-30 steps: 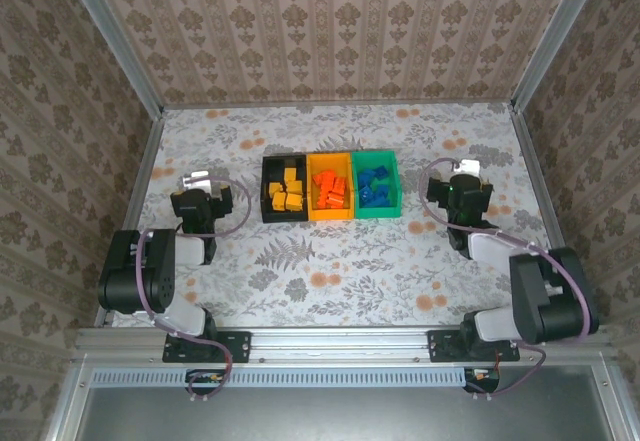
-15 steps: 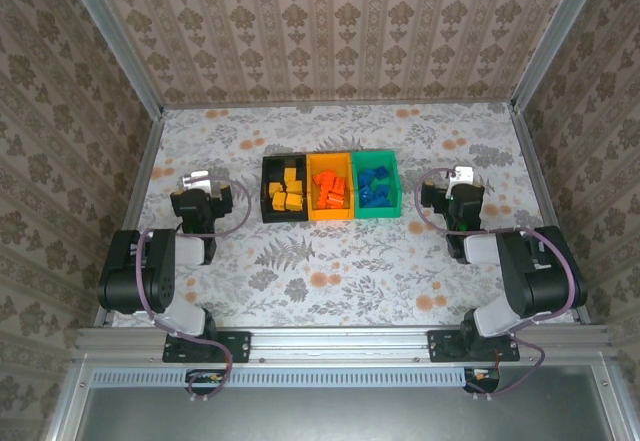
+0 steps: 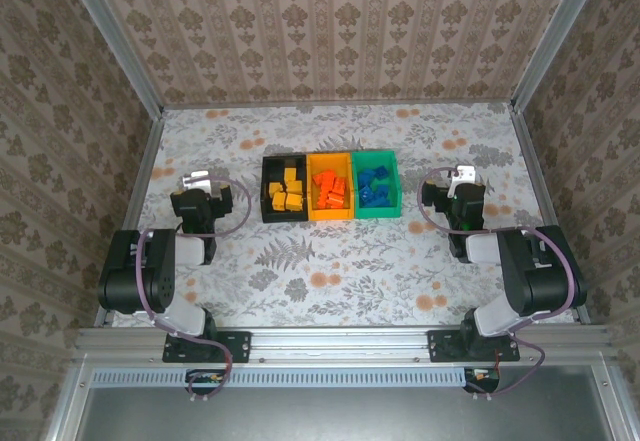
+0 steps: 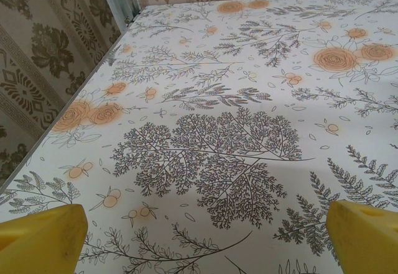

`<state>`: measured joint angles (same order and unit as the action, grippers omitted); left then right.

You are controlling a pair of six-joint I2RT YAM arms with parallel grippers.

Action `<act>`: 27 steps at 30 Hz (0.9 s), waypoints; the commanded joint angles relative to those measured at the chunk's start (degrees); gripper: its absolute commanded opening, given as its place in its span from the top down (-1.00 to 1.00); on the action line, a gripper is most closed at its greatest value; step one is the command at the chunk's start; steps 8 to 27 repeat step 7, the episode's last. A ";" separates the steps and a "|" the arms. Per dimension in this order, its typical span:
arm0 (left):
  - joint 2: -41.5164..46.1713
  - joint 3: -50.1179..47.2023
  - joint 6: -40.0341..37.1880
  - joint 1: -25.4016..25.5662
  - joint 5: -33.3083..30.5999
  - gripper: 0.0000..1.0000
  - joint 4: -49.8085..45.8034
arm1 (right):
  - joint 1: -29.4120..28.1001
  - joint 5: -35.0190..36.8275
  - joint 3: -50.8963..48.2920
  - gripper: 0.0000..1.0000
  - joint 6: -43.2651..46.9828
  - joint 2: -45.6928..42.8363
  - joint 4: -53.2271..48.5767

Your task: Sort the legos into containers by color

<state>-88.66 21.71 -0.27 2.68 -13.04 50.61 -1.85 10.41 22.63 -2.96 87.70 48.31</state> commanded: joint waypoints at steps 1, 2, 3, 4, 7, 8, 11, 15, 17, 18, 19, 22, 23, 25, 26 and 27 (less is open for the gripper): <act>0.31 0.17 -0.87 0.05 0.62 -1.00 1.51 | 0.16 -0.84 -0.04 -1.00 -0.20 -0.12 2.21; 0.32 0.21 -0.96 0.24 0.55 -1.00 1.44 | 0.17 -0.83 -0.02 -1.00 -0.20 -0.07 2.13; 0.33 0.17 -0.96 0.24 0.51 -1.00 1.47 | 0.15 -0.84 -0.04 -1.00 -0.18 -0.03 2.13; 0.26 0.17 -0.95 0.29 0.48 -1.00 1.47 | 0.18 -0.83 -0.04 -1.00 -0.20 -0.07 2.13; 0.26 0.17 -0.96 0.24 0.56 -1.00 1.50 | 0.15 -0.83 -0.04 -1.00 -0.22 -0.07 2.13; 0.26 0.17 -0.96 0.24 0.56 -1.00 1.50 | 0.15 -0.83 -0.04 -1.00 -0.22 -0.07 2.13; 0.26 0.17 -0.96 0.24 0.56 -1.00 1.50 | 0.15 -0.83 -0.04 -1.00 -0.22 -0.07 2.13; 0.26 0.17 -0.96 0.24 0.56 -1.00 1.50 | 0.15 -0.83 -0.04 -1.00 -0.22 -0.07 2.13; 0.26 0.17 -0.96 0.24 0.56 -1.00 1.50 | 0.15 -0.83 -0.04 -1.00 -0.22 -0.07 2.13; 0.26 0.17 -0.96 0.24 0.56 -1.00 1.50 | 0.15 -0.83 -0.04 -1.00 -0.22 -0.07 2.13; 0.26 0.17 -0.96 0.24 0.56 -1.00 1.50 | 0.15 -0.83 -0.04 -1.00 -0.22 -0.07 2.13; 0.26 0.17 -0.96 0.24 0.56 -1.00 1.50 | 0.15 -0.83 -0.04 -1.00 -0.22 -0.07 2.13; 0.26 0.17 -0.96 0.24 0.56 -1.00 1.50 | 0.15 -0.83 -0.04 -1.00 -0.22 -0.07 2.13; 0.26 0.17 -0.96 0.24 0.56 -1.00 1.50 | 0.15 -0.83 -0.04 -1.00 -0.22 -0.07 2.13; 0.26 0.17 -0.96 0.24 0.56 -1.00 1.50 | 0.15 -0.83 -0.04 -1.00 -0.22 -0.07 2.13; 0.26 0.17 -0.96 0.24 0.56 -1.00 1.50 | 0.15 -0.83 -0.04 -1.00 -0.22 -0.07 2.13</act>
